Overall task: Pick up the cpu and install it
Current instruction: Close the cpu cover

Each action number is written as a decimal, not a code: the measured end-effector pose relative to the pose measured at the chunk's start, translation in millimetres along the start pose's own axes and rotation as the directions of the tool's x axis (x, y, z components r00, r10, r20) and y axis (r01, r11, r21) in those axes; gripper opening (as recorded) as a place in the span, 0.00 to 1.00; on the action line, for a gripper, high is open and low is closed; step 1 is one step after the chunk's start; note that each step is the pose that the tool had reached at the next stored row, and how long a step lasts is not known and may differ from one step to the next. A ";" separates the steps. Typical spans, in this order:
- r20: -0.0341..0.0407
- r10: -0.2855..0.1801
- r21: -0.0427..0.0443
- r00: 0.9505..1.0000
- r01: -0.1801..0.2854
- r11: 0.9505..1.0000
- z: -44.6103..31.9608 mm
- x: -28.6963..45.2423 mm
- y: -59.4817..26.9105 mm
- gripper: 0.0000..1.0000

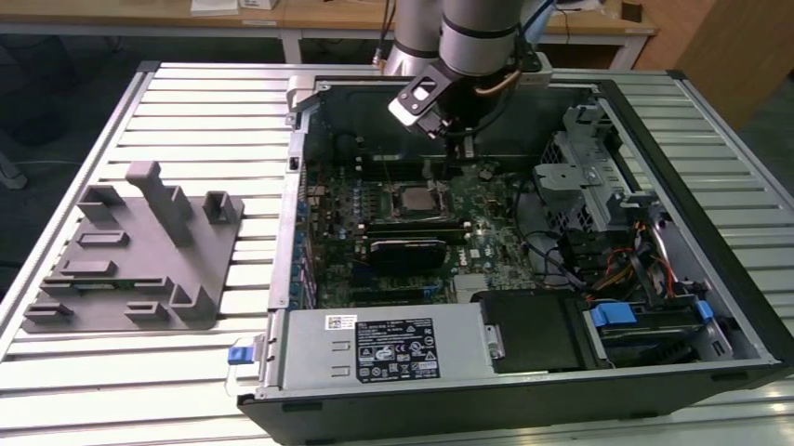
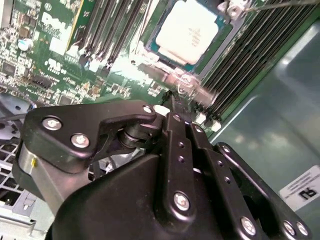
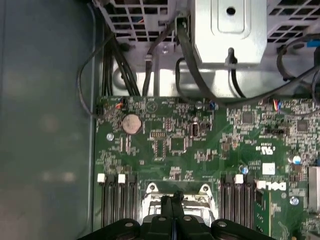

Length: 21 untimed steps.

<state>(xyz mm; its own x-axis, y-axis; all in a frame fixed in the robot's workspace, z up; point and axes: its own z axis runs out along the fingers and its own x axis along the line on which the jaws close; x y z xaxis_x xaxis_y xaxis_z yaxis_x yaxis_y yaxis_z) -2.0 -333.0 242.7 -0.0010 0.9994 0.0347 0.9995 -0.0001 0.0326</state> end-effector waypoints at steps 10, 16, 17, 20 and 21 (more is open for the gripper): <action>-0.013 0.001 0.000 1.000 -0.001 1.000 -0.4 0.0 -13.0 0.11; -0.015 0.002 0.000 1.000 -0.002 1.000 -0.6 0.0 -20.5 0.11; -0.016 0.002 0.000 1.000 -0.002 1.000 -0.7 0.0 -22.0 0.11; -0.017 0.003 0.000 1.000 -0.003 1.000 -0.8 0.0 -26.4 0.11; -0.018 0.003 0.000 1.000 -0.003 1.000 -0.9 0.0 -27.8 0.11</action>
<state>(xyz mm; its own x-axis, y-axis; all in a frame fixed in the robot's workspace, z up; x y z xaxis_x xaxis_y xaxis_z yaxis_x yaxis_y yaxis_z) -29.9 -333.0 242.7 0.0011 0.9986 0.0524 0.9995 -0.0028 0.0327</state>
